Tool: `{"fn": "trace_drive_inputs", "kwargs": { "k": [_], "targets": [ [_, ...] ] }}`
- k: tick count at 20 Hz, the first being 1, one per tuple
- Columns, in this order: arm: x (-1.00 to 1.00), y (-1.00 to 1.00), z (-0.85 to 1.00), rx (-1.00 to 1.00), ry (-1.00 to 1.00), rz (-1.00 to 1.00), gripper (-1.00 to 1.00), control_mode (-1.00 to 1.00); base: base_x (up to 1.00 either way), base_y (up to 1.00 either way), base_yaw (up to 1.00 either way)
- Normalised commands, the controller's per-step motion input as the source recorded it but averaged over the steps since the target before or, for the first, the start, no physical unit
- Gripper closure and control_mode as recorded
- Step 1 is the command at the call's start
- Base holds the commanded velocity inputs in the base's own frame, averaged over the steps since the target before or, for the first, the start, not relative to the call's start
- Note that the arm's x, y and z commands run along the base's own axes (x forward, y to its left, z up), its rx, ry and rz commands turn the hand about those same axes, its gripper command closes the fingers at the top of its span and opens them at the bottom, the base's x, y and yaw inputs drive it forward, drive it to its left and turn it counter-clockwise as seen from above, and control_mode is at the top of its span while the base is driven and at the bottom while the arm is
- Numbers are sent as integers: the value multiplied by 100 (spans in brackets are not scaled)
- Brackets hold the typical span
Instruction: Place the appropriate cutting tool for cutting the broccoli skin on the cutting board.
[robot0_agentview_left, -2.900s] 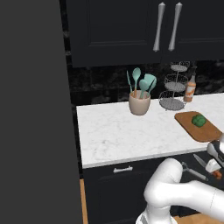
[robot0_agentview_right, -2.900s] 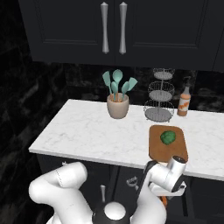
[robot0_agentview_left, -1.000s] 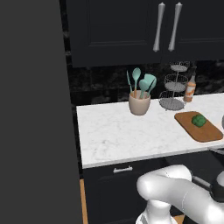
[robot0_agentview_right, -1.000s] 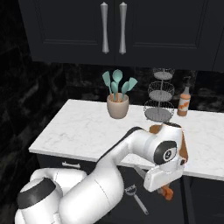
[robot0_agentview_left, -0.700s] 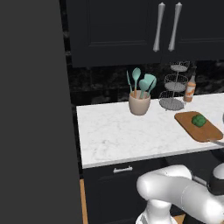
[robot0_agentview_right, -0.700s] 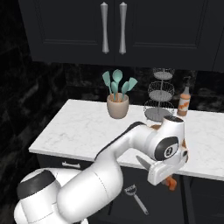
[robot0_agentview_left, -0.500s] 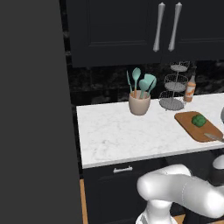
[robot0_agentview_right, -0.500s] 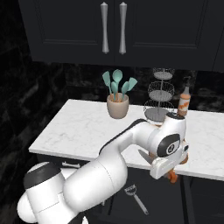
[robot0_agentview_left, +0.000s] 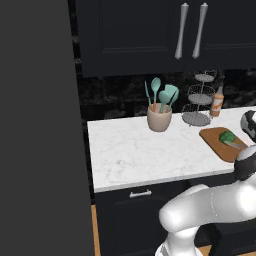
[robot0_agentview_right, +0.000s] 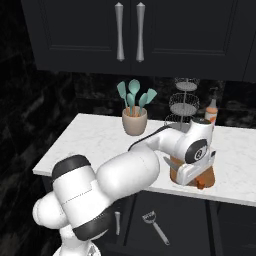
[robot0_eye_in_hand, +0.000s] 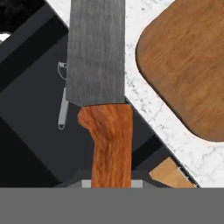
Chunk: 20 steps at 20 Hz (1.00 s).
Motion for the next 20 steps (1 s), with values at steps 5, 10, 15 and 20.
{"fn": "trace_drive_inputs", "kwargs": {
  "k": [5,10,15,20],
  "targets": [
    [77,-26,-7,2,0,0,100,-100,0,0,0],
    [66,-23,-25,1,1,1,100,-100,0,0,0],
    [55,-15,-39,2,1,4,100,-100,0,0,0],
    [34,-2,-44,4,1,7,100,-100,0,0,0]
  ]
}}
